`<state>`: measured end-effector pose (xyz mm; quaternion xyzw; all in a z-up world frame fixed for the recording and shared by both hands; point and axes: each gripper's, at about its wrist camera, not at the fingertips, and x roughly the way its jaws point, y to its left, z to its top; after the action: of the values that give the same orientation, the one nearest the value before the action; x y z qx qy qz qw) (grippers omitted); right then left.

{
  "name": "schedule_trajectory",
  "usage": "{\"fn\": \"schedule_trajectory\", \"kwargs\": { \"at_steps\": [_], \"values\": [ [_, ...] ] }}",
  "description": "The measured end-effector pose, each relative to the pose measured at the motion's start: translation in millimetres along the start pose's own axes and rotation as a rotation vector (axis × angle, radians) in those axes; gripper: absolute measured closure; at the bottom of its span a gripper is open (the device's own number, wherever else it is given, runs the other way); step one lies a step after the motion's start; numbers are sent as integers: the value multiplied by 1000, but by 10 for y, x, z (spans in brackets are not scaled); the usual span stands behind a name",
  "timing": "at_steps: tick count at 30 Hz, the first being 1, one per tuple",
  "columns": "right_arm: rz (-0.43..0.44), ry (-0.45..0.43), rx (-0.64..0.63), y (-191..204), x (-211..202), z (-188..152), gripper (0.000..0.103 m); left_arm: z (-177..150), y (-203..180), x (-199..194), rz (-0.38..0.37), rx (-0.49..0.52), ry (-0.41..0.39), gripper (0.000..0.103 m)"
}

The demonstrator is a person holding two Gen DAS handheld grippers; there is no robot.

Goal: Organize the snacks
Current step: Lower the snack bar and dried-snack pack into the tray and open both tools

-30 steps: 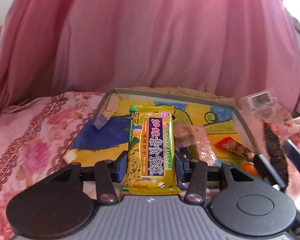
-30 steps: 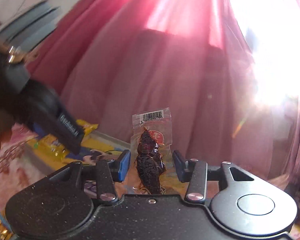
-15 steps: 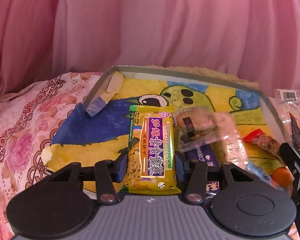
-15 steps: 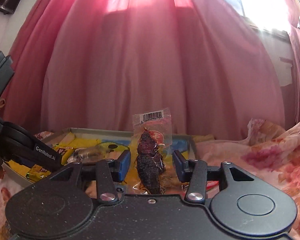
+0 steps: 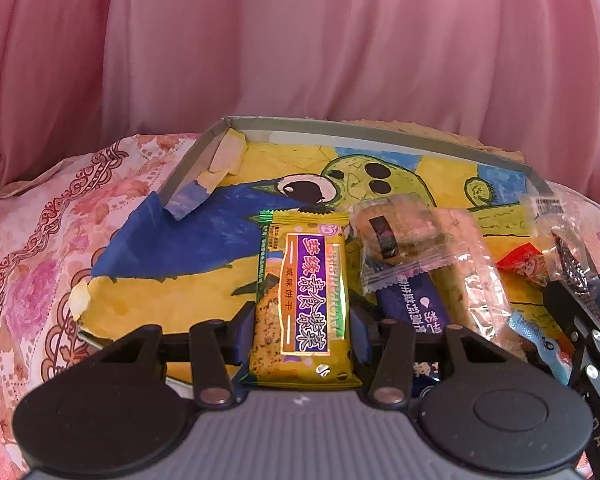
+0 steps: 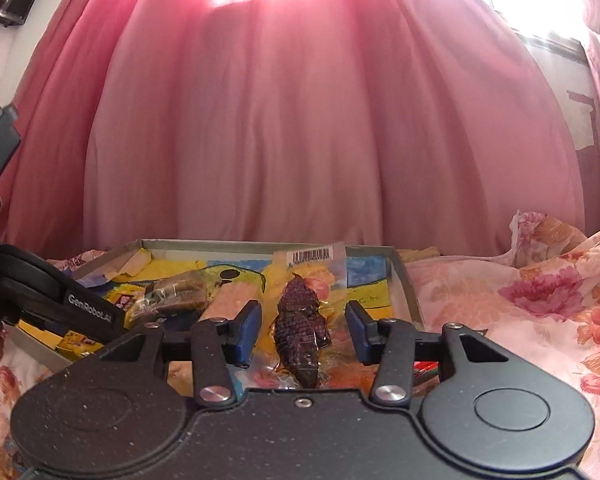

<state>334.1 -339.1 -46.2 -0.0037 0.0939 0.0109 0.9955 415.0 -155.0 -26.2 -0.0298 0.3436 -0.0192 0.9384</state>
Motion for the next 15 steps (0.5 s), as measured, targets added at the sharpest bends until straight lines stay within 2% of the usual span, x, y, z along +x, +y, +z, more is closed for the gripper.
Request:
{"fn": "schedule_trajectory", "kwargs": {
  "at_steps": [10, 12, 14, 15],
  "values": [
    [1, -1, 0, 13, 20, -44, 54, -7, -11, -18, 0, 12, -9, 51],
    [2, -4, 4, 14, 16, -43, 49, -8, -10, -25, -2, 11, -10, 50],
    [7, -14, 10, 13, -6, -33, 37, -19, 2, -43, -2, -3, -16, 47],
    [7, -22, 12, 16, -21, -22, 34, -23, 11, -56, -5, -12, -20, 44]
  ]
}}
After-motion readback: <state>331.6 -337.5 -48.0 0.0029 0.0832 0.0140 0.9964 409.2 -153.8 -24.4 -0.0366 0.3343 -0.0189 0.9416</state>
